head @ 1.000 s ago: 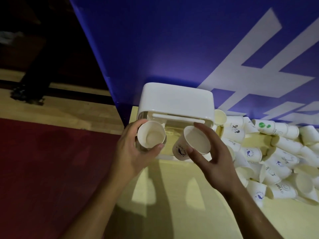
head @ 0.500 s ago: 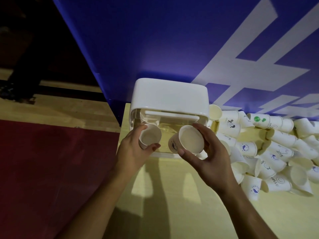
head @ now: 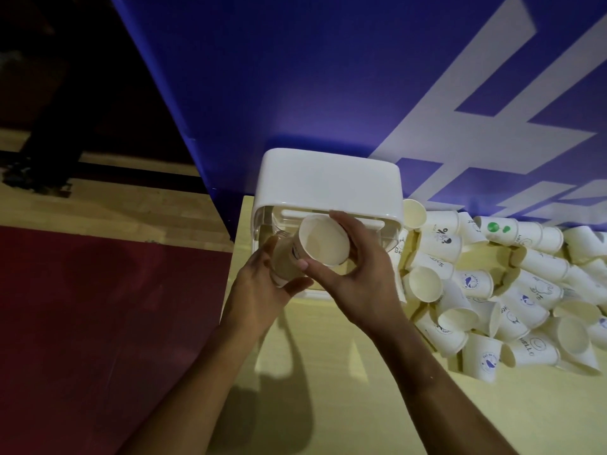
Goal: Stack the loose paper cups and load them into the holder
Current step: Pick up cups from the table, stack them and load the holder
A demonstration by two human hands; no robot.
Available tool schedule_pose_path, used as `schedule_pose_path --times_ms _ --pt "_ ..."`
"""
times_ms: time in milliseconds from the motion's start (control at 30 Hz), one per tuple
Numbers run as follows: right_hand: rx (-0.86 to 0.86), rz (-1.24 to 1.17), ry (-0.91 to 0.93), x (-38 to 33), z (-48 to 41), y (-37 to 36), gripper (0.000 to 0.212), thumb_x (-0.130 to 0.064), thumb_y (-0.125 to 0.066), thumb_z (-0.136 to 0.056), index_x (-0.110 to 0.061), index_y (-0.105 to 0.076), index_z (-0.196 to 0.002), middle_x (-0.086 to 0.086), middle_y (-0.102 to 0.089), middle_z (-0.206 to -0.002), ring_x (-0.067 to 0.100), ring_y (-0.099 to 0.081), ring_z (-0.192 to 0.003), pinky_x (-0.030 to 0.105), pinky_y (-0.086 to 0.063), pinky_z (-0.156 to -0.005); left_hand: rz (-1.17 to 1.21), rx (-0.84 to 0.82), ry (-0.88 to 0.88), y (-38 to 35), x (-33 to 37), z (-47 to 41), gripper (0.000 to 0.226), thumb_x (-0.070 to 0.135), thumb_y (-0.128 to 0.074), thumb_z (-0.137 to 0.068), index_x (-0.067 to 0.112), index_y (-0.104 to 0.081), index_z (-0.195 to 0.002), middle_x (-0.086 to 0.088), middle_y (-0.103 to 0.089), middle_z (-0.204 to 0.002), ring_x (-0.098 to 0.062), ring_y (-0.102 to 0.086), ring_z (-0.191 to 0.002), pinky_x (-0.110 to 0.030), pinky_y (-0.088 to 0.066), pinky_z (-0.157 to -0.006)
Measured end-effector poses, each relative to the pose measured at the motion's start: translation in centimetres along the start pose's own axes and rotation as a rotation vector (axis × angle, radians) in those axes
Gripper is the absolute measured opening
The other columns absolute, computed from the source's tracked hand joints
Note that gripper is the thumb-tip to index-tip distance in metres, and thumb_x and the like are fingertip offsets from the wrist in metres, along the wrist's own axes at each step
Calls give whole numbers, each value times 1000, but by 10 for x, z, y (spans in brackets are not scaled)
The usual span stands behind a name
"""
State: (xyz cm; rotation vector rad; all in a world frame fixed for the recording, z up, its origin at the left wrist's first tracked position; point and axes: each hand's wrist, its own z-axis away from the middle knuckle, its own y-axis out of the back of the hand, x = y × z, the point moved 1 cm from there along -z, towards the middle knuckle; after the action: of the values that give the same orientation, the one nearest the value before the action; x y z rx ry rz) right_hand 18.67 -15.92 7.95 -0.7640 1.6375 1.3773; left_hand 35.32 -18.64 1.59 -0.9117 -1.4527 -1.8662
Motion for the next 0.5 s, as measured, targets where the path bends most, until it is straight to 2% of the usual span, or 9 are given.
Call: schedule_pose_path --times_ms 67,133,200,267,333,400,433,500 --pt "-25 24 15 2 -1 -9 79 -48 -90 -72 -29 -55 -140 -18 -61 -133 3 -57 -123 34 -53 -99 18 -17 20 3 -3 2 84 46 -86 -72 26 -48 -144 15 -63 -121 -4 -60 -114 -6 -44 -88" --pt "-58 46 33 5 -1 -17 79 -48 -90 -73 -29 -55 -141 -19 -60 -133 0 -56 -122 29 -52 -99 -36 -13 -18 7 -8 3 89 42 -86 -73 29 -43 -150 10 -64 -133 -7 -61 -117 -10 -45 -86" --pt "-93 60 44 9 -1 -23 79 -48 -90 -73 -28 -55 -140 -20 -61 -132 -2 -56 -120 21 -49 -97 17 -38 2 13 -10 5 86 24 -84 -80 35 -39 -153 13 -63 -134 -1 -60 -116 -9 -47 -87" --pt "-117 89 53 14 -1 -28 80 -51 -89 -73 -27 -55 -140 -15 -62 -133 1 -57 -122 16 -45 -98 78 -13 -1 20 -14 9 81 14 -77 -87 33 -39 -155 18 -59 -134 4 -56 -120 -6 -44 -93" --pt "-131 135 61 20 -2 -33 81 -53 -89 -72 -26 -55 -141 -12 -62 -134 5 -56 -122 8 -39 -97 168 42 19 25 -14 13 68 7 -67 -94 30 -44 -153 25 -59 -127 7 -55 -123 -16 -47 -103" --pt "-153 162 58 26 -2 -37 82 -53 -89 -73 -27 -53 -142 -12 -60 -135 5 -55 -122 3 -34 -94 254 79 34 27 -10 12 53 5 -57 -100 30 -52 -147 34 -67 -107 13 -61 -111 -14 -50 -96" --pt "-169 165 60 28 -1 -39 84 -54 -88 -73 -28 -51 -144 -12 -59 -136 4 -54 -122 2 -34 -95 274 89 38 26 -8 10 46 8 -56 -103 30 -56 -143 33 -70 -95 13 -65 -101 -9 -50 -86" --pt "-194 161 75 31 0 -41 84 -55 -84 -78 -28 -48 -149 -12 -56 -139 -1 -51 -124 2 -33 -97 290 85 30 23 -1 7 37 17 -53 -106 31 -59 -139 24 -73 -93 7 -68 -89 -6 -47 -76"
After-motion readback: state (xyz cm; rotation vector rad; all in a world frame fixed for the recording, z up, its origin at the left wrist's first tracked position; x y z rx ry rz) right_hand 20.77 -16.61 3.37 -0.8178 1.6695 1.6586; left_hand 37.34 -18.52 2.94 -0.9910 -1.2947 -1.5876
